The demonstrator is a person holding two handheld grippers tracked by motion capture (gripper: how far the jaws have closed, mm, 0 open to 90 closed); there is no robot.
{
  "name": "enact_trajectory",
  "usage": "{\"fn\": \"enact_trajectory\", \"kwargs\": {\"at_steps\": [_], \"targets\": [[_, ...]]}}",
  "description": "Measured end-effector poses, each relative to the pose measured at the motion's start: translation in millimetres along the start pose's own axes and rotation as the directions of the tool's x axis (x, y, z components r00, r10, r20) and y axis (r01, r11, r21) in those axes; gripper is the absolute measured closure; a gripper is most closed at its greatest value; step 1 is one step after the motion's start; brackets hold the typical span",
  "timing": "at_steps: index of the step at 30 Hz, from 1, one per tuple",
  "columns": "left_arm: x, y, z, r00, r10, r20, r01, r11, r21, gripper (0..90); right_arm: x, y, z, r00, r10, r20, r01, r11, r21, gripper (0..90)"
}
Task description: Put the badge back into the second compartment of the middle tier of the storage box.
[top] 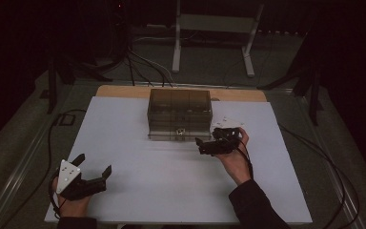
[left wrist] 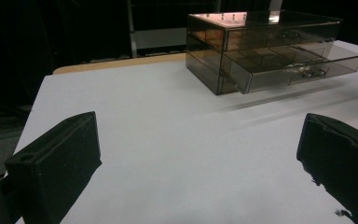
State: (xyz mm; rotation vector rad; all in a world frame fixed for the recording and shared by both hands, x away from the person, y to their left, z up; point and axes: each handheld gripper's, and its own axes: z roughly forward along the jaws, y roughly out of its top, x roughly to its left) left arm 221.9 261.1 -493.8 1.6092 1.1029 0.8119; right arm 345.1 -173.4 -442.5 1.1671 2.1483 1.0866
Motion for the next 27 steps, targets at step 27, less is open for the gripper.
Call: {"fn": "enact_trajectory", "kwargs": {"at_steps": [27], "targets": [[0.2, 2.4, -0.4, 0.9997, 0.010, -0.024, -0.009, 0.9999, 0.007, 0.3, -37.8, -109.5, -70.1, 0.9935, 0.112, 0.024, -0.106, 0.981, -0.161, 0.0]]}}
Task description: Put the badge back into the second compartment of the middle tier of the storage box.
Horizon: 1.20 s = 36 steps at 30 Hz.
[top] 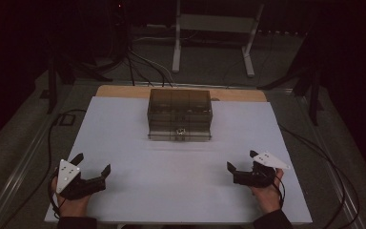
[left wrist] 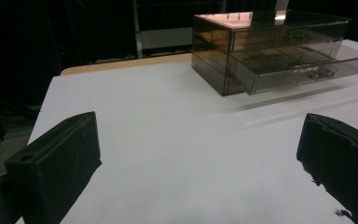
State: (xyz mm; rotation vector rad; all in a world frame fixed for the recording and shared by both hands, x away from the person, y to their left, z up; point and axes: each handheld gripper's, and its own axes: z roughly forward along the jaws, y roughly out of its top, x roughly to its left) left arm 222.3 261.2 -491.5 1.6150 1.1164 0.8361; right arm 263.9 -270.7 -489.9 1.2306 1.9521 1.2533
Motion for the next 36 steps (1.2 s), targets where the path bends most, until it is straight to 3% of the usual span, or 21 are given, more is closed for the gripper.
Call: {"fn": "enact_trajectory", "kwargs": {"at_steps": [5, 8, 21, 31, 36], "targets": [[-0.4, 0.3, -0.3, 1.0000, -0.003, 0.002, 0.003, 1.0000, -0.005, 0.3, -2.4, -9.8, -5.2, 0.9999, 0.008, 0.009, -0.008, 1.000, -0.011, 0.0], [1.1, -1.0, 0.0, 0.9998, -0.012, 0.012, 0.013, 0.9999, -0.010, 0.3, -7.6, -22.1, -14.0, 0.9988, 0.022, 0.044, -0.020, 0.998, -0.052, 0.0], [4.2, -3.3, 1.2, 0.9989, -0.030, 0.037, 0.031, 0.9994, -0.013, 0.3, -10.8, -35.2, -25.7, 0.9994, 0.022, 0.029, -0.020, 0.997, -0.071, 0.0], [7.5, -6.4, 2.7, 0.9997, -0.025, 0.005, 0.025, 0.9997, 0.008, 0.3, -6.9, -31.7, -27.5, 0.9990, -0.009, 0.043, 0.012, 0.996, -0.089, 0.0], [7.3, -7.7, 3.2, 0.9997, -0.023, -0.011, 0.024, 0.9995, 0.019, 0.3, -6.9, -31.6, -26.8, 0.9993, 0.003, 0.038, 0.000, 0.996, -0.085, 0.0]]}}
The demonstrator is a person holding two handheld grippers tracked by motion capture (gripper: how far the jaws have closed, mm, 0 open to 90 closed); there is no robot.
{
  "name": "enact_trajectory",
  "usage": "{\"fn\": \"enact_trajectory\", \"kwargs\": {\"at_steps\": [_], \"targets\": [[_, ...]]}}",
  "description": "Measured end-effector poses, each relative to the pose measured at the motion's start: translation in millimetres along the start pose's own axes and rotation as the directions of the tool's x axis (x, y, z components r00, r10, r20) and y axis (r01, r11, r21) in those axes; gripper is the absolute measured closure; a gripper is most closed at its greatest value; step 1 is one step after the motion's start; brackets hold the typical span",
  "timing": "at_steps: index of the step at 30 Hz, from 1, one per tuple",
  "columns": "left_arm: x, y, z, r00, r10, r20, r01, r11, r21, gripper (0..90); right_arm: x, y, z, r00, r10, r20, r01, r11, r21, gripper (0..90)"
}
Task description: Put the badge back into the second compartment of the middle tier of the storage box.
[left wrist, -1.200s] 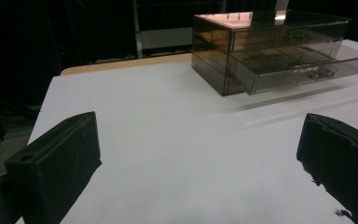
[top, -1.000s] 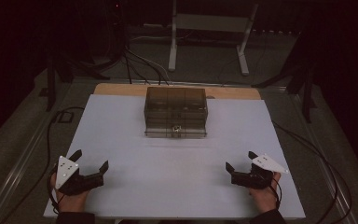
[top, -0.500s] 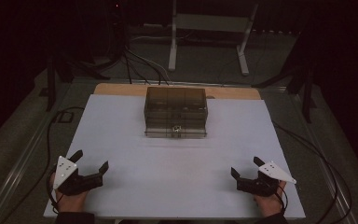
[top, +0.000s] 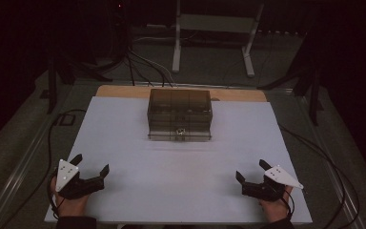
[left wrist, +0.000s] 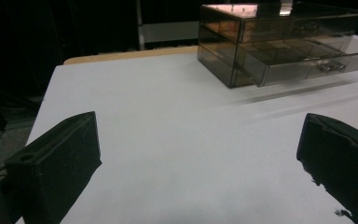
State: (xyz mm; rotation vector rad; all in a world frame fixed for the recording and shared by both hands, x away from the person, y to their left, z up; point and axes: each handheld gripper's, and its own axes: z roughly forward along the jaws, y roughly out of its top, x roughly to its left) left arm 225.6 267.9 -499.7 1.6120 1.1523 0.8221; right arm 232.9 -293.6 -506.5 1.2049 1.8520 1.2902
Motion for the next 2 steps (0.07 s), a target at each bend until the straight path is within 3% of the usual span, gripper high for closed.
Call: {"fn": "enact_trajectory", "kwargs": {"at_steps": [2], "targets": [[0.6, -1.2, 1.3, 0.9999, 0.004, -0.014, -0.004, 0.9998, 0.018, 0.3, -0.4, -0.7, 2.4, 1.0000, 0.004, 0.003, -0.004, 1.000, 0.024, 0.0]]}}
